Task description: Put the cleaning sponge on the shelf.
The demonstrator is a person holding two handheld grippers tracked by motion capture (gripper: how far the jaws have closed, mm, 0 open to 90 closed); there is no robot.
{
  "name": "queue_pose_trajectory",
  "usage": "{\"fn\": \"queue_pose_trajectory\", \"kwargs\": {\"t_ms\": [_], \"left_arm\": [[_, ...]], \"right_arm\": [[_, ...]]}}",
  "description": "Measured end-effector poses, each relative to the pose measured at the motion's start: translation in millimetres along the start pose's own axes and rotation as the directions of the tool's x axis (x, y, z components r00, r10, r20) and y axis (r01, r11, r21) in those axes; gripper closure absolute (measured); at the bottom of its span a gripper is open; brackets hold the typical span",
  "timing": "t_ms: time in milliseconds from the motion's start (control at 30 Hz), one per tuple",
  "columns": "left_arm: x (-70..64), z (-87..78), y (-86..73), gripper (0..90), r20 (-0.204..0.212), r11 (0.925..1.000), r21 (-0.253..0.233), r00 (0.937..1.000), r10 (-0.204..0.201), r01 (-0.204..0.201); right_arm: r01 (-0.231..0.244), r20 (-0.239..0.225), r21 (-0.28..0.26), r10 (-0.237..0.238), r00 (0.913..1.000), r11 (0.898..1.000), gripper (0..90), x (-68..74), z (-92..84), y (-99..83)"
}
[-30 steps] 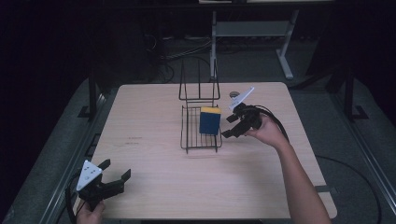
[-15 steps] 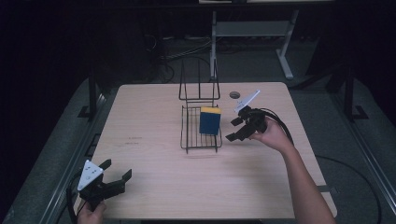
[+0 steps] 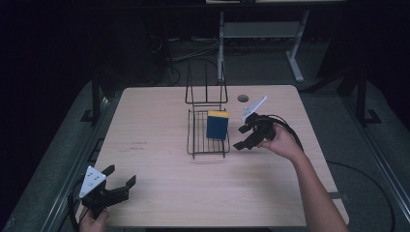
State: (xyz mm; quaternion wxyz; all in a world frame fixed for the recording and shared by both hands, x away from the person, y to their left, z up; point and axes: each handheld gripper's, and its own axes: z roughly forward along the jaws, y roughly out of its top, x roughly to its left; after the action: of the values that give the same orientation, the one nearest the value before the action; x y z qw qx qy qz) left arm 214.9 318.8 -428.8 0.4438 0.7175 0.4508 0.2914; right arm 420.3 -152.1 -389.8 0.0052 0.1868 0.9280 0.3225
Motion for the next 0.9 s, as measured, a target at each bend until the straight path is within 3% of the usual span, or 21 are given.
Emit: {"fn": "queue_pose_trajectory", "kwargs": {"t_ms": [600,900], "left_arm": [[-0.8,0.3,0.0,14.1,0.0,1.0,0.001,1.0,-0.003,0.003],[-0.2,0.3,0.0,14.1,-0.004,1.0,0.002,1.0,-0.004,0.004]], "right_arm": [[-0.018,-0.004,0.023,0.018,0.9998,1.0,19.4,9.6,1.4,-21.8],[-0.023,0.012,0.004,0.023,0.9997,1.0,19.3,14.8,-1.9,-32.5]]}}
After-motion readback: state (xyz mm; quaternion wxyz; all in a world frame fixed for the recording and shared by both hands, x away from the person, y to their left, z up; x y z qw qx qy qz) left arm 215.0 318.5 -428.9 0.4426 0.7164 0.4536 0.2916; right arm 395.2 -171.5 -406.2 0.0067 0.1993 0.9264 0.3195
